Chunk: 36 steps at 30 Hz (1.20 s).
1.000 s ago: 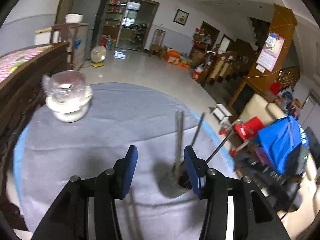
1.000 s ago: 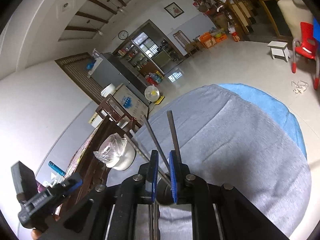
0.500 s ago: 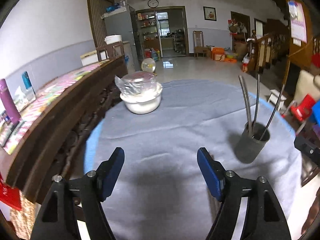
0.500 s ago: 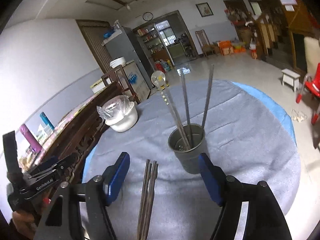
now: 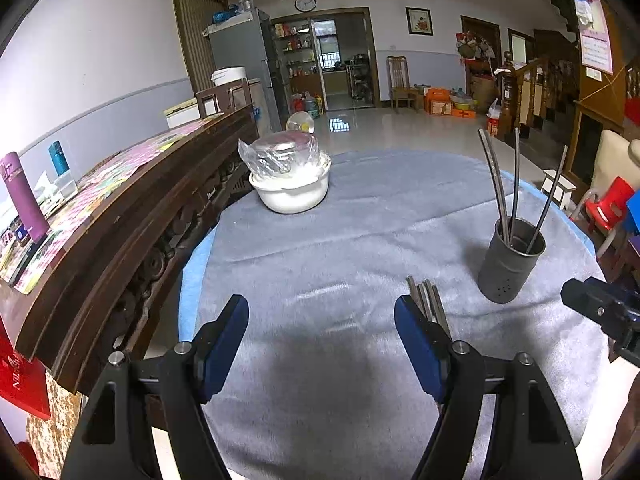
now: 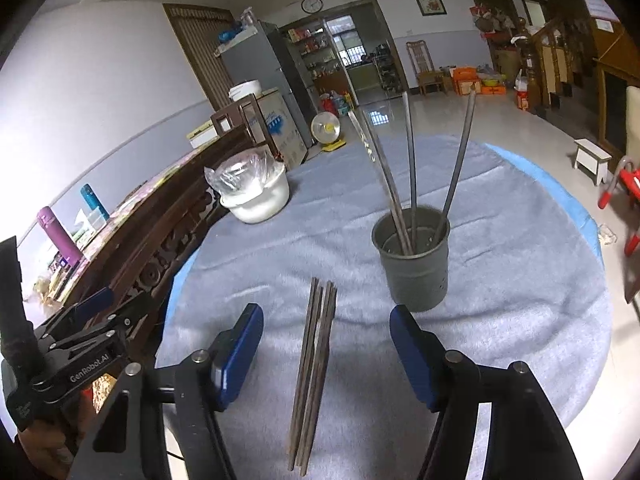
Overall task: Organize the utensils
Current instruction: 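Move both open tools back toward the remaining sticks on the cloth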
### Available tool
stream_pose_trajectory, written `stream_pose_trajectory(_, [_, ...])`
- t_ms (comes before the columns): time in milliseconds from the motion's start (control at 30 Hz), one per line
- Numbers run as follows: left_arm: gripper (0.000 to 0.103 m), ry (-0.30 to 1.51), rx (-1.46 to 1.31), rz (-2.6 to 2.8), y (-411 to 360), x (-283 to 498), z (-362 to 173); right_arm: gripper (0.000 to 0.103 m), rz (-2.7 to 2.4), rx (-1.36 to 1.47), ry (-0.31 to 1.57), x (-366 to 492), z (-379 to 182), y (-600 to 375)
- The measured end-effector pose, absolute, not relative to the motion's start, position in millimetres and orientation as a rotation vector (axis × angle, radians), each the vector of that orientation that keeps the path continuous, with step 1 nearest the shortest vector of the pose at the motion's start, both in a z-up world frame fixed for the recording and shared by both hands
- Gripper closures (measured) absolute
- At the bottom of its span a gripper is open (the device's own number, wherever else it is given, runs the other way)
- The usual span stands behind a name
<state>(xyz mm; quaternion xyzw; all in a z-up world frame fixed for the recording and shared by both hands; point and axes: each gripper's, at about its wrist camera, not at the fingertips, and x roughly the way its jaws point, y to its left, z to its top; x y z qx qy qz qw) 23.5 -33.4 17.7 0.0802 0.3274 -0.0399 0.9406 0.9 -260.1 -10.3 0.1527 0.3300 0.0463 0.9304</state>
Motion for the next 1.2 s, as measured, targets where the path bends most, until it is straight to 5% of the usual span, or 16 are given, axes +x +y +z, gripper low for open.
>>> stream_pose_trajectory(1200, [0.027, 0.778, 0.158, -0.06, -30, 40, -20, 0.033, 0.066, 0.34, 0.776, 15, -36, -259])
